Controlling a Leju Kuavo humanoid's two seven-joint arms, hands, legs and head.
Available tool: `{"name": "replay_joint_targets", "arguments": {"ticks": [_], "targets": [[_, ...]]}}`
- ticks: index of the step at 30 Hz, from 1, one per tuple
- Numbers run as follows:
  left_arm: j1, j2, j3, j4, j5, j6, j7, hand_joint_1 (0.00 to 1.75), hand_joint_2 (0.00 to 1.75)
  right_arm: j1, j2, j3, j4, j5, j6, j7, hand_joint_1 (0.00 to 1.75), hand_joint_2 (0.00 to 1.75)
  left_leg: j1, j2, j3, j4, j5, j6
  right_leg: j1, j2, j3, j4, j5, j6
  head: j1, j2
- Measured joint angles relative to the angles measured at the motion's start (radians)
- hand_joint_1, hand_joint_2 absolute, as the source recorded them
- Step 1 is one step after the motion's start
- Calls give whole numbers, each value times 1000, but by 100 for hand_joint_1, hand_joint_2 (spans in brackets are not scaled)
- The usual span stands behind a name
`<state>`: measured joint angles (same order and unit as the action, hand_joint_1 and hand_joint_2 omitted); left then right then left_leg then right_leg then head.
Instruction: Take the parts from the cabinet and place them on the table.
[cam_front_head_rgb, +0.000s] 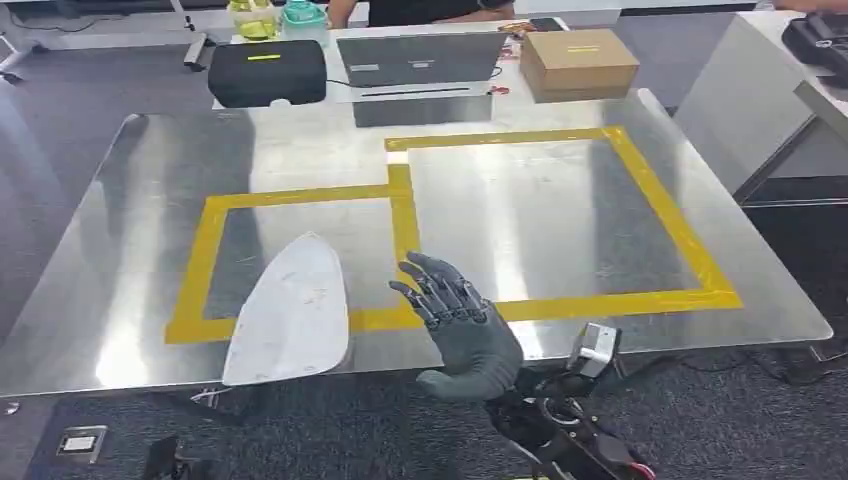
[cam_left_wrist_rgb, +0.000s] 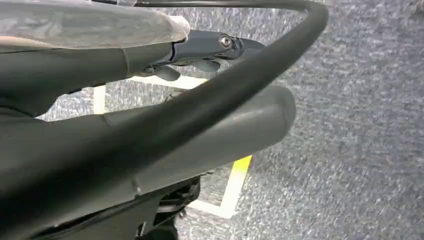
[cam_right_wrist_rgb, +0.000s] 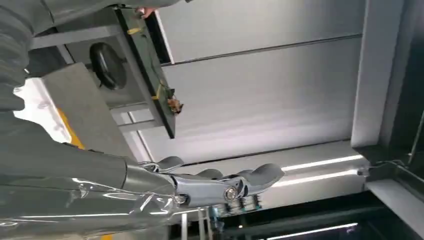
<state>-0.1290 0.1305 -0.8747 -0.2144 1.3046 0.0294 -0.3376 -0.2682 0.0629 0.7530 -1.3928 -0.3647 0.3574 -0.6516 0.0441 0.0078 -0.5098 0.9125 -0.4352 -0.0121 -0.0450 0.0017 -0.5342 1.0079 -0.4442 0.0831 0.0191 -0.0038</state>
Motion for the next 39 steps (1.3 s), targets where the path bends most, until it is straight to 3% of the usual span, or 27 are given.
{"name": "replay_joint_targets", "arguments": {"ticks": [1, 2, 4, 6, 8, 10, 11, 12, 13, 15, 16, 17, 19, 21, 22, 23, 25, 26, 28, 29, 31, 32, 33, 35, 36, 37, 39], "targets": [[0, 3, 0, 0, 0, 2, 1, 0, 0, 1, -2, -2, -1, 0, 0, 2, 0, 175, -1, -2, -5, 8, -5, -11, 3, 3, 25, -41, -26, 11, 6, 0], [-2, 3, 0, 0, 0, 4, 1, 0, 0, 2, -3, -3, -5, 1, 0, 2, 0, 175, -7, -2, -13, 20, -6, -22, 14, 10, 37, -44, -18, -6, 18, 0], [0, 3, 0, 0, -2, 4, 2, 0, 0, 9, -6, -7, -7, 1, 0, 2, 0, 175, -6, -4, -19, 25, 6, -36, 14, 10, 24, -38, -21, -19, 8, 0], [-1, 2, 0, 0, -2, 4, 2, 0, 0, 11, -6, -7, -9, 1, 1, 2, 0, 175, 0, -3, -24, 25, 6, -48, 11, 9, 13, -46, -13, -42, 0, 0], [-5, 2, 0, 0, -2, 4, 2, 0, 0, 10, -6, -8, -15, 1, 2, 2, 0, 175, 1, -2, -67, 118, -79, -47, 14, 8, 0, -47, -1, -66, -20, 0], [-6, 2, 0, 0, -2, 4, 2, 0, 0, 12, -6, -9, -16, 1, 2, 2, 0, 175, -3, -3, -137, 291, -171, -46, 22, 5, -20, -47, 10, -83, -39, 0], [-6, 2, 0, 0, -2, 4, 2, 0, 0, 13, -6, -9, -16, 1, 2, 3, 0, 175, -5, -3, -158, 352, -192, -44, 27, 4, -29, -46, 15, -88, -43, 0], [-4, 2, 0, 0, -2, 4, 2, 0, 0, 13, -7, -9, -16, 1, 2, 3, 0, 175, -8, -3, -156, 367, -185, -40, 31, 5, -37, -46, 22, -91, -48, 0], [-4, 2, 0, 0, -2, 4, 2, 0, 0, 13, -7, -9, -16, 1, 2, 3, 0, 175, -12, -3, -132, 334, -156, -33, 35, 5, -43, -46, 28, -91, -51, 0], [-7, 2, 1, 0, -2, 4, 2, 0, 0, 13, -7, -9, -17, 1, 2, 3, 0, 175, -23, -3, -31, 168, -79, -13, 39, 7, -55, -46, 41, -90, -57, 0], [-10, 3, 1, 0, -2, 4, 2, 0, 0, 12, -7, -10, -18, 1, 2, 3, 0, 175, -31, -4, 28, 74, -61, 0, 39, 7, -58, -46, 47, -88, -59, 0], [-12, 6, 1, 0, -2, 5, 2, 0, 0, 12, -7, -10, -19, 1, 3, 3, 0, 175, -40, -4, 57, 15, -72, 6, 46, 7, -65, -46, 53, -82, -62, 0], [-13, 6, 1, 0, -4, 6, 2, 0, 0, 12, -7, -11, -19, 1, 7, 3, 0, 175, -44, -3, 44, 12, -61, 5, 40, 4, -64, -51, 66, -71, -57, 0], [-12, 5, 1, 0, -5, 7, 5, 0, 0, 13, -8, -13, -19, 1, 8, 3, 0, 175, -40, -1, 36, 4, -43, 19, 44, 5, -68, -58, 83, -55, -58, 0], [-13, 3, 1, 0, -6, 7, 6, 0, 0, 14, -11, -15, -19, 1, 9, 2, 0, 175, -35, 7, 32, 1, -33, 23, 38, 5, -74, -43, 54, -52, -58, 0], [-13, 3, 1, 0, -6, 7, 7, 0, 0, 13, -11, -16, -19, 1, 10, 2, 0, 175, -35, 6, 20, 1, -25, 31, 40, 4, -93, 4, -7, -49, -47, 0], [-12, 3, 1, 0, -6, 8, 7, 0, 0, 16, -13, -17, -19, 1, 13, 2, 0, 175, -38, 7, -1, 2, -8, 39, 36, 4, -136, 169, -128, -44, -32, 0], [-12, 3, 1, 0, -6, 8, 7, 0, 0, 17, -13, -17, -19, 0, 14, 2, 0, 175, -40, 6, -12, 3, 0, 39, 36, 4, -146, 239, -155, -42, -29, 0], [-11, 3, 1, 0, -5, 8, 7, 0, 0, 18, -16, -17, -18, -2, 16, 2, 0, 175, -44, 6, -34, 5, 16, 38, 36, 3, -120, 263, -127, -43, -20, 0], [-10, 3, 1, 0, -5, 9, 7, 0, 0, 18, -16, -18, -18, -2, 17, 2, 0, 175, -46, 6, -43, 7, 22, 38, 37, 3, -74, 209, -89, -47, -15, 0], [-10, 0, 1, 0, -5, 10, 7, 0, 0, 17, -16, -18, -18, -2, 18, 2, 0, 175, -49, 5, -54, 11, 32, 36, 46, 4, 51, 21, -35, -69, -6, 0], [-10, -5, 1, -1, -5, 10, 7, 0, 0, 15, -16, -19, -18, -2, 18, 2, 0, 175, -51, 6, -59, 12, 36, 32, 51, 3, 95, -60, -56, -86, -7, 0], [-10, -5, 1, 0, -5, 10, 7, 0, 0, 15, -16, -19, -20, -2, 18, 1, 0, 175, -50, 6, -62, 14, 45, 26, 52, 2, 120, -94, -56, -84, -11, 0], [-10, -5, 1, 0, -5, 13, 7, 0, 0, 16, -16, -22, -21, -3, 19, 2, 0, 175, -42, 8, -71, 9, 65, 12, 59, 4, 110, -95, -45, -86, -6, 0], [-8, -3, 1, 0, -5, 14, 7, 0, 0, 16, -16, -22, -21, -5, 19, 2, 0, 175, -50, 5, -72, 4, 75, 5, 52, 2, 100, -107, -31, -91, -2, 0], [-8, -1, 2, 0, -5, 15, 7, 0, 0, 14, -16, -22, -21, -5, 21, 2, 0, 175, -47, 4, -80, 13, 54, 1, 39, -2, 112, -130, -24, -93, 2, 0], [-10, -2, 2, 0, -6, 15, 7, 0, 0, 13, -16, -23, -21, -5, 23, 2, 0, 175, -40, -3, -130, 127, -60, -10, 37, -3, 80, -127, -2, -105, -22, 0]]}}
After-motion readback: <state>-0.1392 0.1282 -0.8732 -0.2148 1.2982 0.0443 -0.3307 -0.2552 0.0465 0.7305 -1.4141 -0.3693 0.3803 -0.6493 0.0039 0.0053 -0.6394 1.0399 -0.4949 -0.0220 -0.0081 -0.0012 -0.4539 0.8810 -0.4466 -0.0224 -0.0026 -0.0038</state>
